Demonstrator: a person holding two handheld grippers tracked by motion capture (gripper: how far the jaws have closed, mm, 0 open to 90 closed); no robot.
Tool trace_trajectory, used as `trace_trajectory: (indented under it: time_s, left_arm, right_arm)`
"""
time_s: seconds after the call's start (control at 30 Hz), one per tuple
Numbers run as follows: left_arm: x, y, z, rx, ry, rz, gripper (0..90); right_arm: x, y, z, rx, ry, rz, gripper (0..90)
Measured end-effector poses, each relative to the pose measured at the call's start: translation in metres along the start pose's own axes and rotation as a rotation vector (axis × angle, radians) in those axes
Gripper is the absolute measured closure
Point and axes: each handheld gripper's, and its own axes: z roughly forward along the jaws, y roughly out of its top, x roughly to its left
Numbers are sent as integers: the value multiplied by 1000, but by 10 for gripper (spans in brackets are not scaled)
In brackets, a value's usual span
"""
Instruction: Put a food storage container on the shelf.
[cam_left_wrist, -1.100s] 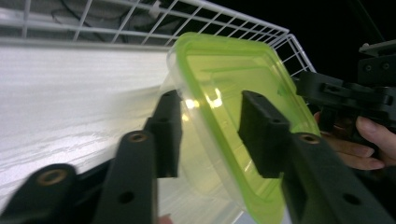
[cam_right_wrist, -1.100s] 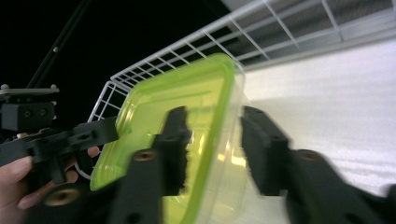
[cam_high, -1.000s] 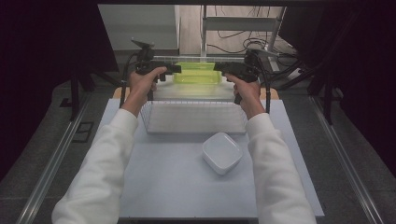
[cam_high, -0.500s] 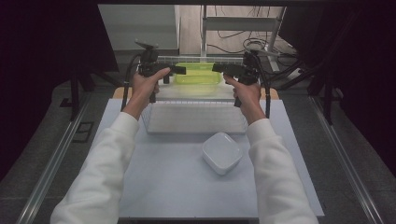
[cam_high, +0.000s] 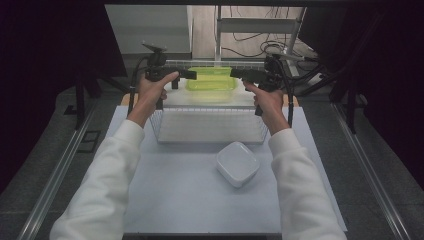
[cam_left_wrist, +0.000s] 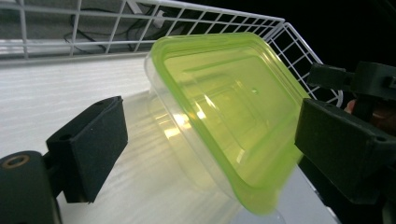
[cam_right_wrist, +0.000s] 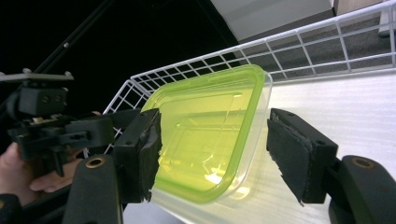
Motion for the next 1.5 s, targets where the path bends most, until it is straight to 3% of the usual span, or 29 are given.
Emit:
trace_trajectory:
  time_s: [0.07, 0.17, 0.27, 0.4, 0.5, 0.63, 0.73, 0.9, 1.1, 1.27, 1.33, 1.5]
  left_arm:
    - [-7, -1, -10, 1, 27, 42, 89]
    - [-18, -7, -25, 3, 68, 102, 92]
    - [-27, -19, -44, -3, 72, 142, 105]
    - [-37, -45, -60, -3, 67, 195, 125]
    - [-41, -67, -68, 2, 38, 202, 136]
    - [-46, -94, -75, 4, 38, 223, 156]
    - [-47, -115, -74, 34, 69, 247, 169]
    - [-42, -149, -77, 51, 16, 228, 196]
    - [-31, -187, -79, 69, 24, 221, 225]
    - [-24, -207, -78, 101, 55, 226, 231]
    - [-21, -212, -76, 122, 73, 237, 233]
    - [-19, -217, -70, 147, 99, 256, 235]
  right_arm:
    - [3, -1, -5, 6, 3, -23, 349]
    - [8, -2, -14, 45, -15, -103, 337]
    - [15, -6, -25, 87, -30, -191, 325]
    - [21, -20, -42, 113, -8, -239, 315]
    - [23, -34, -52, 132, -7, -283, 317]
    - [22, -52, -64, 155, -11, -327, 335]
    - [19, -67, -71, 163, -26, -357, 353]
    - [11, -97, -79, 200, -38, -399, 354]
    - [-3, -133, -92, 202, -45, -437, 354]
    - [-17, -158, -97, 229, -55, -439, 359]
    - [-22, -162, -95, 273, -66, -440, 360]
    - [-28, -168, -92, 311, -80, -444, 360]
